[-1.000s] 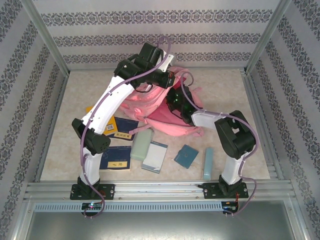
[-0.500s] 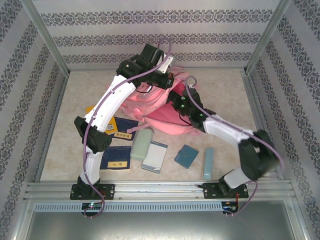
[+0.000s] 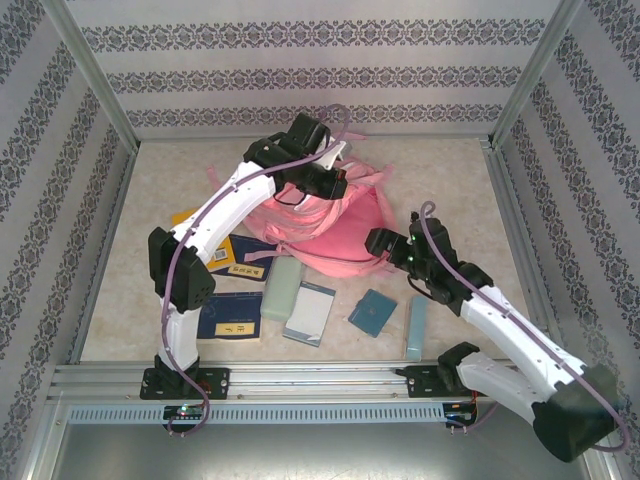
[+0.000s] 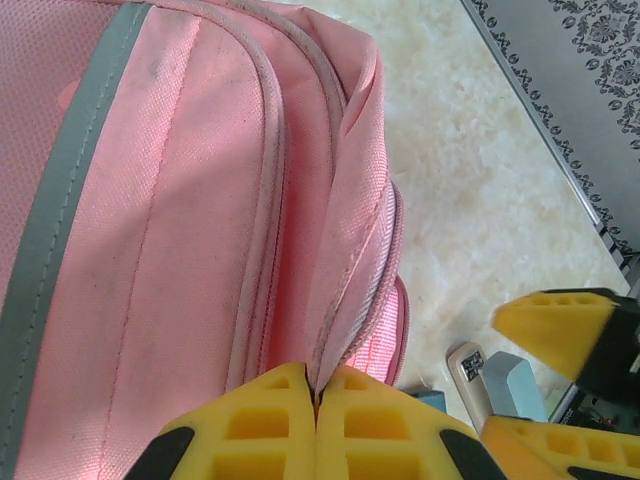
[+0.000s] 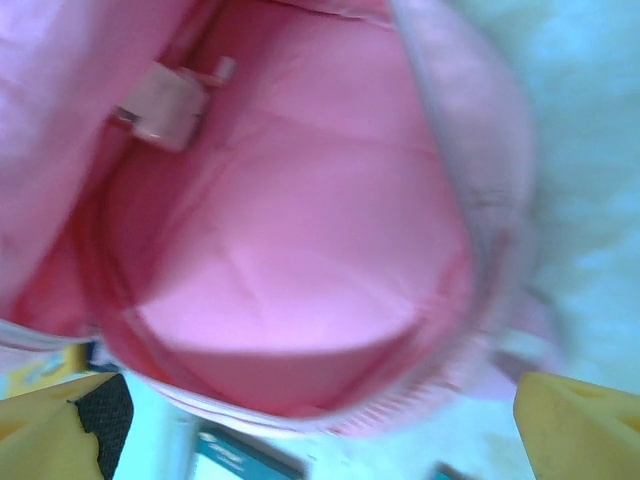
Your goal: Pack the student bag
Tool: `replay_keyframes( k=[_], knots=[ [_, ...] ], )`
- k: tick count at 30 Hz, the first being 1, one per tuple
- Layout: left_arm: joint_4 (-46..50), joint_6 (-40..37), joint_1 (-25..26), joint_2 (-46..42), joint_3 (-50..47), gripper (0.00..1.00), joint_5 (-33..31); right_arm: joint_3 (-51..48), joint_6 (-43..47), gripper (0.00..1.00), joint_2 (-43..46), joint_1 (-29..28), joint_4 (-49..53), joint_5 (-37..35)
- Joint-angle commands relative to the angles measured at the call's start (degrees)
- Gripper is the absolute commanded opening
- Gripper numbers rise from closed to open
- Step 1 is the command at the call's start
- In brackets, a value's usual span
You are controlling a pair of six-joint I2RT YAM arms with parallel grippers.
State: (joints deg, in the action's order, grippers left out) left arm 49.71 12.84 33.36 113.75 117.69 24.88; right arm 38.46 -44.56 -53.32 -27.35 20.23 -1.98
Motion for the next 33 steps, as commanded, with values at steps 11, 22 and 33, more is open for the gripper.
replay_keyframes(
  k=[11,22,33],
  knots=[
    [-8.4,1.7,-0.8,-6.3,-8.9,0.0,0.6,6.3,-7.5,0.98,-3.4,-5.7,42.3,-15.3],
    [-9.5,2.4,-0.8,-6.6,-10.4,0.0,1.4,1.4,-2.9,0.98,-5.3,0.9,30.6,1.7],
    [-10.0,2.1,-0.8,-7.1,-11.2,0.0,1.6,-7.4,-8.4,0.89,-1.7,-4.6,30.6,-2.2]
  ],
)
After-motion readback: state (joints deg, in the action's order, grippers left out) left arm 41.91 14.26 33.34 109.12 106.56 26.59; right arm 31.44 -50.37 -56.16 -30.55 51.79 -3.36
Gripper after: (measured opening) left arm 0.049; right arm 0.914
